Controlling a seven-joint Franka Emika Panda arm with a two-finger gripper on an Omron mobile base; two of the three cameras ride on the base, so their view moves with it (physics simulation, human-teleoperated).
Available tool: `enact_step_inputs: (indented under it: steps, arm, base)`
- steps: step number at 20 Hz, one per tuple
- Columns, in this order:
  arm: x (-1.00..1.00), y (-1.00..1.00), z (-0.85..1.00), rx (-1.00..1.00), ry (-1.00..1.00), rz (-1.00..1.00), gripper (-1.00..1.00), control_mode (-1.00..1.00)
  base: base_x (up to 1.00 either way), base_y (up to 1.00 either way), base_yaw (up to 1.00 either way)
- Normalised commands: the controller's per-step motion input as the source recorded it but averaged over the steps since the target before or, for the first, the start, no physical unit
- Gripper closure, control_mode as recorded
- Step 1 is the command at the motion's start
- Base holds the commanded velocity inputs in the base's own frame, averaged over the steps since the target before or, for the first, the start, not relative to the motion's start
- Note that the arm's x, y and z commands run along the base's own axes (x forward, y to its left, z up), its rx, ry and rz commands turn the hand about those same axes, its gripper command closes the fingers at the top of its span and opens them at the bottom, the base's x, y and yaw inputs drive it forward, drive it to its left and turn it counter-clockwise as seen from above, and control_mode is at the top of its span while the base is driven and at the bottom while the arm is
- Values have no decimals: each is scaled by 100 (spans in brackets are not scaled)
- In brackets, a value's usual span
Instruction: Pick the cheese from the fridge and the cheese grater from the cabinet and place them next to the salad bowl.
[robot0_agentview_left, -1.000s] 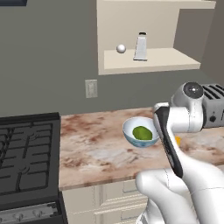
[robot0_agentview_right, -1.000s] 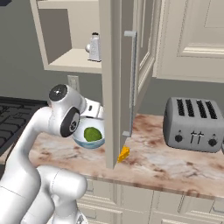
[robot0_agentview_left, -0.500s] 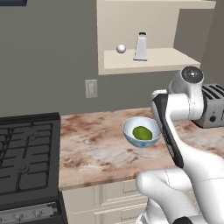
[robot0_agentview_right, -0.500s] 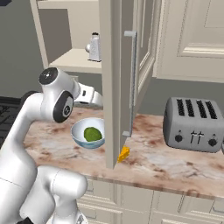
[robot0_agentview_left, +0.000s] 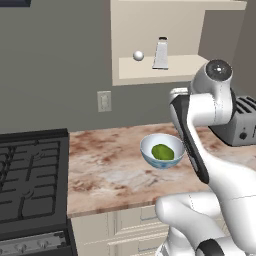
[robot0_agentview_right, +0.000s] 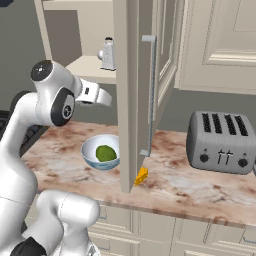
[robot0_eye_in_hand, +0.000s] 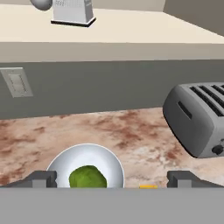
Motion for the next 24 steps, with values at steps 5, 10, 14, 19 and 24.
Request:
enact_step_inputs:
  steps: [5,10,14,19,24]
  arm:
    - [0,22,37,0,-14,0,-100,-100]
    - [0,22,45,0,-1,-1,-100,-100]
    - [5,20,39,0,-4,0,-100,-100]
    - [16,15,38,3,0,0,-100,-100]
    - [37,1,19,5,0,0,-100,-100]
  base:
    - [0,0,0]
    - [0,0,0]
    - [0,0,0]
    - [0,0,0]
    - [0,0,0]
